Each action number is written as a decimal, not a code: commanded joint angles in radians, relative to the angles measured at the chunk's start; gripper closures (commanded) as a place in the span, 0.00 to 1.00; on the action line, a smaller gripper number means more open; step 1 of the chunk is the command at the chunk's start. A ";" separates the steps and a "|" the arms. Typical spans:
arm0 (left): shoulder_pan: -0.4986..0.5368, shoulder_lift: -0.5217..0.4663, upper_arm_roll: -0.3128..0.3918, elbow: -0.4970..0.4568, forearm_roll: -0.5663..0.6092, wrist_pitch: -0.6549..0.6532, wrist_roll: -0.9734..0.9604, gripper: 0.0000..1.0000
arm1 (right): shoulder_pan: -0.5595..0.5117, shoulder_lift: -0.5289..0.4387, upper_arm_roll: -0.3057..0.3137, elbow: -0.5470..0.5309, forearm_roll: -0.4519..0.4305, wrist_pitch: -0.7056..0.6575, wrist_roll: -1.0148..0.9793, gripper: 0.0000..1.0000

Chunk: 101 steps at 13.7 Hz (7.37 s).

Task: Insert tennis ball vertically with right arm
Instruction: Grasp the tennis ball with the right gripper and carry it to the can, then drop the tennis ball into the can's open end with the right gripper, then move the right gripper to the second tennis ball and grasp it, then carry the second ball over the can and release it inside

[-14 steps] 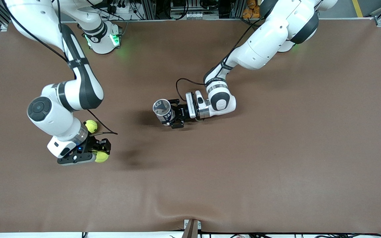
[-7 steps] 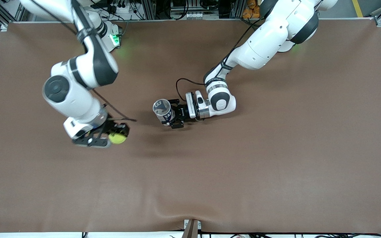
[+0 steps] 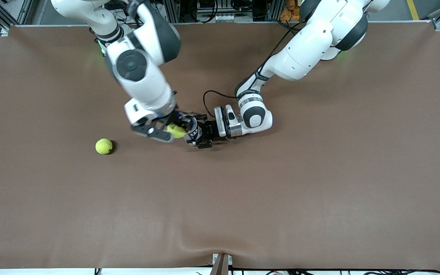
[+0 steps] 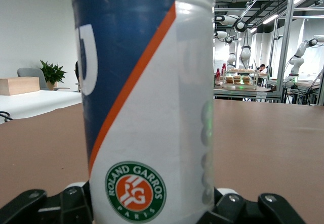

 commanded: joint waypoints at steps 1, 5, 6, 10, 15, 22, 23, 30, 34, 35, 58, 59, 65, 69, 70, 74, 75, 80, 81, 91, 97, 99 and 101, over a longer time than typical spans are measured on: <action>0.008 0.034 -0.023 0.003 -0.087 -0.018 0.366 0.35 | 0.033 0.004 -0.011 0.003 -0.006 -0.053 0.060 1.00; 0.005 0.034 -0.023 0.003 -0.095 -0.018 0.367 0.35 | 0.039 0.008 -0.011 0.001 -0.014 -0.092 0.068 0.91; 0.005 0.034 -0.023 0.003 -0.095 -0.018 0.367 0.35 | 0.041 0.010 -0.011 0.001 -0.014 -0.092 0.068 0.81; 0.005 0.036 -0.023 0.003 -0.095 -0.018 0.369 0.35 | 0.044 0.014 -0.011 0.003 -0.014 -0.092 0.068 0.64; 0.005 0.036 -0.024 0.001 -0.095 -0.016 0.369 0.35 | 0.044 0.019 -0.011 0.011 -0.014 -0.089 0.068 0.00; 0.005 0.038 -0.023 0.001 -0.095 -0.018 0.371 0.34 | 0.019 0.005 -0.028 0.021 -0.017 -0.125 0.053 0.00; 0.005 0.038 -0.023 0.001 -0.095 -0.018 0.371 0.34 | 0.006 0.005 -0.045 0.052 -0.031 -0.169 0.042 0.00; 0.005 0.038 -0.024 -0.003 -0.116 -0.018 0.369 0.28 | -0.223 -0.001 -0.093 0.026 -0.112 -0.348 -0.393 0.00; 0.005 0.041 -0.023 -0.003 -0.124 -0.018 0.371 0.27 | -0.330 -0.007 -0.093 -0.148 -0.137 -0.218 -0.513 0.00; 0.005 0.041 -0.023 -0.003 -0.124 -0.018 0.371 0.28 | -0.347 -0.019 -0.093 -0.220 -0.140 -0.140 -0.516 0.00; -0.003 0.050 -0.024 -0.003 -0.147 -0.018 0.403 0.28 | -0.464 0.160 -0.089 -0.427 -0.198 0.321 -0.575 0.28; -0.003 0.050 -0.024 -0.003 -0.147 -0.018 0.403 0.28 | -0.463 0.160 -0.089 -0.425 -0.196 0.318 -0.575 0.59; -0.003 0.050 -0.024 -0.003 -0.147 -0.018 0.403 0.28 | -0.352 0.090 -0.071 -0.318 -0.160 0.150 -0.517 1.00; -0.003 0.050 -0.024 -0.003 -0.149 -0.018 0.403 0.28 | -0.208 0.089 -0.073 -0.054 -0.046 -0.106 -0.359 1.00; -0.003 0.051 -0.024 -0.003 -0.147 -0.018 0.403 0.28 | -0.170 0.089 -0.071 -0.008 -0.043 -0.150 -0.334 1.00; -0.003 0.051 -0.024 -0.003 -0.149 -0.018 0.403 0.27 | -0.050 0.088 -0.071 0.144 0.027 -0.280 -0.097 1.00; -0.003 0.051 -0.024 -0.003 -0.149 -0.018 0.403 0.27 | -0.016 0.088 -0.071 0.159 0.029 -0.280 -0.038 1.00; -0.004 0.051 -0.024 -0.003 -0.150 -0.018 0.403 0.27 | 0.088 0.089 -0.073 0.178 0.041 -0.279 0.123 1.00; -0.004 0.053 -0.024 -0.002 -0.150 -0.018 0.403 0.27 | 0.093 0.089 -0.073 0.175 0.040 -0.283 0.125 1.00; -0.004 0.056 -0.024 -0.002 -0.150 -0.018 0.406 0.42 | 0.081 0.103 -0.074 0.175 0.035 -0.277 0.123 1.00; -0.004 0.056 -0.024 -0.002 -0.152 -0.018 0.407 0.45 | 0.077 0.116 -0.074 0.176 0.037 -0.233 0.123 0.99; -0.004 0.056 -0.024 -0.002 -0.152 -0.018 0.407 0.46 | 0.077 0.114 -0.074 0.176 0.037 -0.237 0.123 0.89; -0.004 0.056 -0.023 -0.002 -0.152 -0.018 0.407 0.46 | 0.076 0.112 -0.076 0.176 0.037 -0.243 0.123 0.80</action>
